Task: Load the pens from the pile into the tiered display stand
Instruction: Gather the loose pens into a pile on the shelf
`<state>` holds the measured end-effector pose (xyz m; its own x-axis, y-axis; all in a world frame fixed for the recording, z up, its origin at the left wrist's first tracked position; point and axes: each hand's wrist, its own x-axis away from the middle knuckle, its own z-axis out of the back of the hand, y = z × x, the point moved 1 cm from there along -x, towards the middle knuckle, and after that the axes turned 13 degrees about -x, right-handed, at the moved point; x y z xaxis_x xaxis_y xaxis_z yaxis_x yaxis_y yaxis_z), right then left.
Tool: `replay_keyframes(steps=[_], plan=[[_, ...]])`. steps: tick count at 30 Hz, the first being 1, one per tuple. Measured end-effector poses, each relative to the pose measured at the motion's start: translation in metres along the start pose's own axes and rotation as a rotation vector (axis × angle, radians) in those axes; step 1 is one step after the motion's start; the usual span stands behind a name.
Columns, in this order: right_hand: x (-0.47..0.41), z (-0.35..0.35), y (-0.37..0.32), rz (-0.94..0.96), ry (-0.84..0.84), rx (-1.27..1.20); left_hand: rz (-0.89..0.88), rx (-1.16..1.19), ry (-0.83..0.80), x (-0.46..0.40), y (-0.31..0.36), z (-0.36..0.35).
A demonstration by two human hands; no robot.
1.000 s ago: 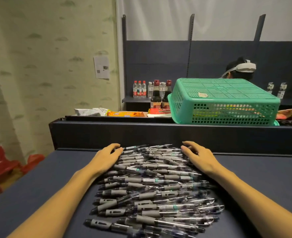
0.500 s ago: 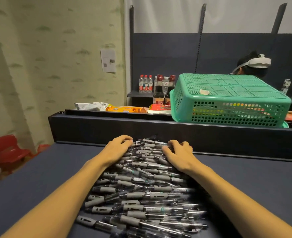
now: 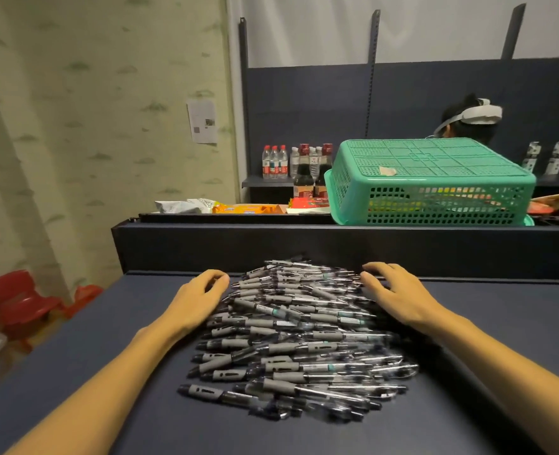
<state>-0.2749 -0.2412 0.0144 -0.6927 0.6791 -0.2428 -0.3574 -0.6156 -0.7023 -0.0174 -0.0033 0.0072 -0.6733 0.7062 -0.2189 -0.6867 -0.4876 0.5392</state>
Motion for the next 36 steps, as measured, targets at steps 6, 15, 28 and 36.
replay_keyframes(steps=[6, 15, 28, 36], plan=[[0.034, -0.001, -0.001, 0.027, 0.026, 0.028, -0.046, 0.026, -0.005, 0.035, -0.007, 0.009], [0.064, -0.025, -0.017, 0.025, 0.029, 0.045, -0.147, -0.022, -0.088, 0.052, 0.018, -0.014], [0.035, -0.051, -0.033, 0.123, -0.037, 0.048, -0.060, 0.023, 0.072, 0.053, 0.028, -0.015], [0.045, -0.034, -0.022, 0.121, -0.034, 0.072, -0.074, 0.029, 0.044, 0.061, 0.024, -0.007]])
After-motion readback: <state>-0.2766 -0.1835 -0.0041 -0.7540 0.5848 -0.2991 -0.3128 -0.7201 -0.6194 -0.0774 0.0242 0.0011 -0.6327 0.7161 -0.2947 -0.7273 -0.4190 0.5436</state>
